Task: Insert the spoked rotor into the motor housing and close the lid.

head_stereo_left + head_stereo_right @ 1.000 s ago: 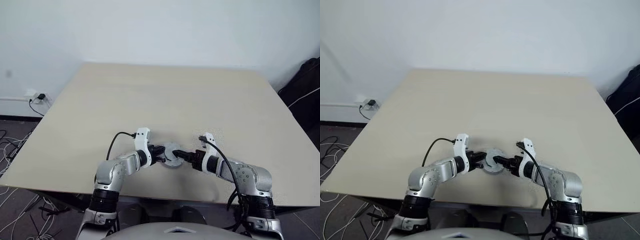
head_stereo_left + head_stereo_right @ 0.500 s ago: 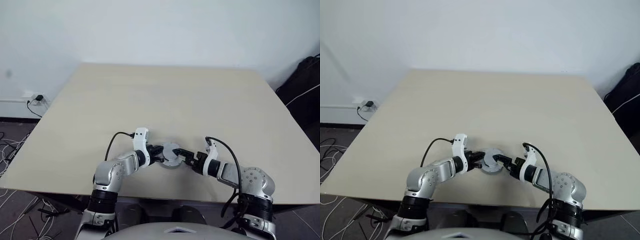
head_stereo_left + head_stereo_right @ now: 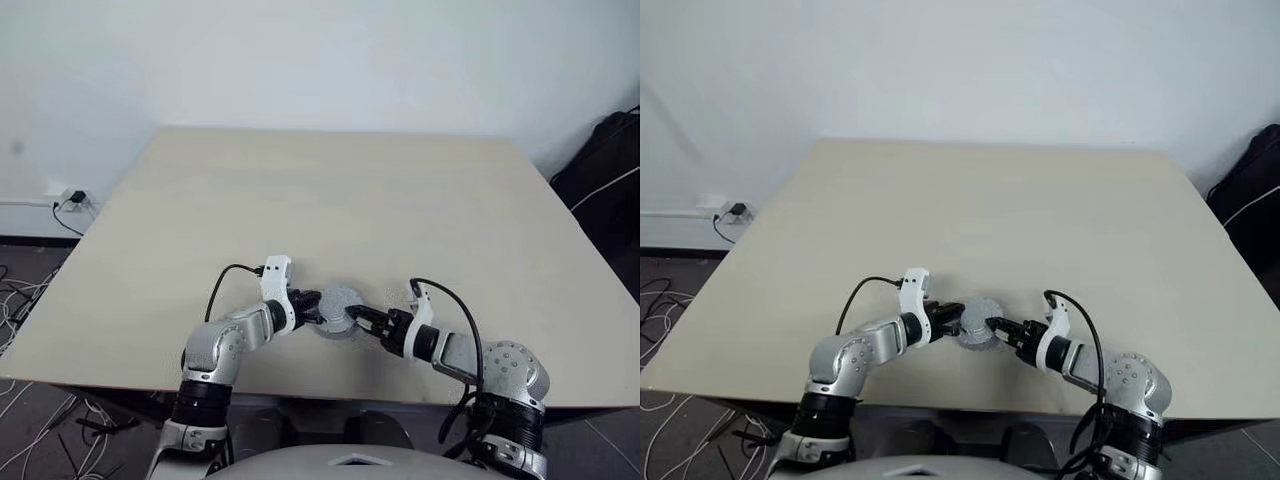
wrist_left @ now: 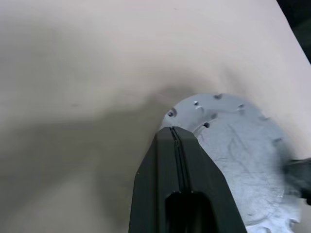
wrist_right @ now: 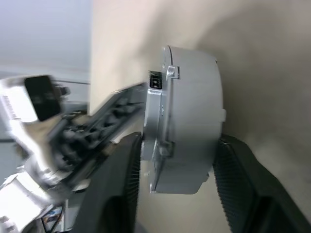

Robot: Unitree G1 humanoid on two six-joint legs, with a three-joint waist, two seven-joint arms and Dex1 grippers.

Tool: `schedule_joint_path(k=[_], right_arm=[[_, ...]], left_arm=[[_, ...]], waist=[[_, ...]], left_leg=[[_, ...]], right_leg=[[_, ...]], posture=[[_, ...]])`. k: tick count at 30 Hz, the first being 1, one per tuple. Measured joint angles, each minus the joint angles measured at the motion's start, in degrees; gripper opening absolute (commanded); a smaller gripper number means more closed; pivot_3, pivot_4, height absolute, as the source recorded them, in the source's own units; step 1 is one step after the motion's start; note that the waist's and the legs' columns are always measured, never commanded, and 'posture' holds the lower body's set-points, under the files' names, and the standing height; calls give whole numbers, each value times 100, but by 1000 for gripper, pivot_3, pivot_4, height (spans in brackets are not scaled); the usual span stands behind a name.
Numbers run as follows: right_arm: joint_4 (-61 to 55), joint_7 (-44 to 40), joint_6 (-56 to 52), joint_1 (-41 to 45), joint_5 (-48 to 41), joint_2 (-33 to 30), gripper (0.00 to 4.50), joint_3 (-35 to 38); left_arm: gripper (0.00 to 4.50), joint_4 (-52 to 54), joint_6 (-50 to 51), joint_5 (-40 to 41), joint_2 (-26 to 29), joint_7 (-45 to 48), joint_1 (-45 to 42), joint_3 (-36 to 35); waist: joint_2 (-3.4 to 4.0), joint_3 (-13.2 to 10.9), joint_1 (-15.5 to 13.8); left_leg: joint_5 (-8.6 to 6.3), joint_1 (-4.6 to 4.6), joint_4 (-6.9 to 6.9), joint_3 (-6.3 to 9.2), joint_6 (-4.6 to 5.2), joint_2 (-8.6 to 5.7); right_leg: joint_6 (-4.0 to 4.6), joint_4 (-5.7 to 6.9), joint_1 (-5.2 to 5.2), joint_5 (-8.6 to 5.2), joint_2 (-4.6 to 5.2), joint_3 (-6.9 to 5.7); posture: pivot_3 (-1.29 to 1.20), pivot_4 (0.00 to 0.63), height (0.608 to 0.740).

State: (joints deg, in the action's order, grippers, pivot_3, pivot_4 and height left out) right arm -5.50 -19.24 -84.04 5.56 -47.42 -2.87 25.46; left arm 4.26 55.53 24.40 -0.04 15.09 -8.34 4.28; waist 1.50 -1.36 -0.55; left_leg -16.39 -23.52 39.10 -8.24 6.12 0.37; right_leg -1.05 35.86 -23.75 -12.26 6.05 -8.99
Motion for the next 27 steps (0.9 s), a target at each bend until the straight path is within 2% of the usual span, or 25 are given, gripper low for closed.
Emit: schedule_joint_path(k=[2,15,19,24,27], right_arm=[[13,18,-28,-23,6,-39,1255,-13],[63,-87,35,-24,3,-212,1254,-248],[82,-161,133,-73,2,-186,1250,-321],[118,-152,230,-216,-57,2,1237,-283],[150,-92,237,-242,-123,102,1237,-170]], left_arm=[[0,59,-15,17,-6,5,27,-3],[0,115,-155,32,-56,-4,157,-34],[0,237,-747,40,-293,-89,507,-165],[0,546,-2018,-70,-330,-216,881,-422],[0,710,-2392,-15,-344,-251,1114,-625]], waist=[[2,1,-2],[22,15,1],[16,10,38],[4,1,133],[3,-2,126]], left_leg=[[2,0,0,-1,-3,0],[5,1,1,-2,-9,0],[4,-2,-1,-2,-7,1],[4,-1,-9,-2,-7,7],[3,-4,-10,-2,-6,7]], right_leg=[[1,0,-1,-1,0,3],[-4,0,0,1,0,8],[-2,0,-6,0,0,10],[7,3,-15,2,-6,8],[13,3,-18,-4,-6,7]], posture=[[0,0,740],[0,0,740],[0,0,740],[0,0,740],[0,0,740]])
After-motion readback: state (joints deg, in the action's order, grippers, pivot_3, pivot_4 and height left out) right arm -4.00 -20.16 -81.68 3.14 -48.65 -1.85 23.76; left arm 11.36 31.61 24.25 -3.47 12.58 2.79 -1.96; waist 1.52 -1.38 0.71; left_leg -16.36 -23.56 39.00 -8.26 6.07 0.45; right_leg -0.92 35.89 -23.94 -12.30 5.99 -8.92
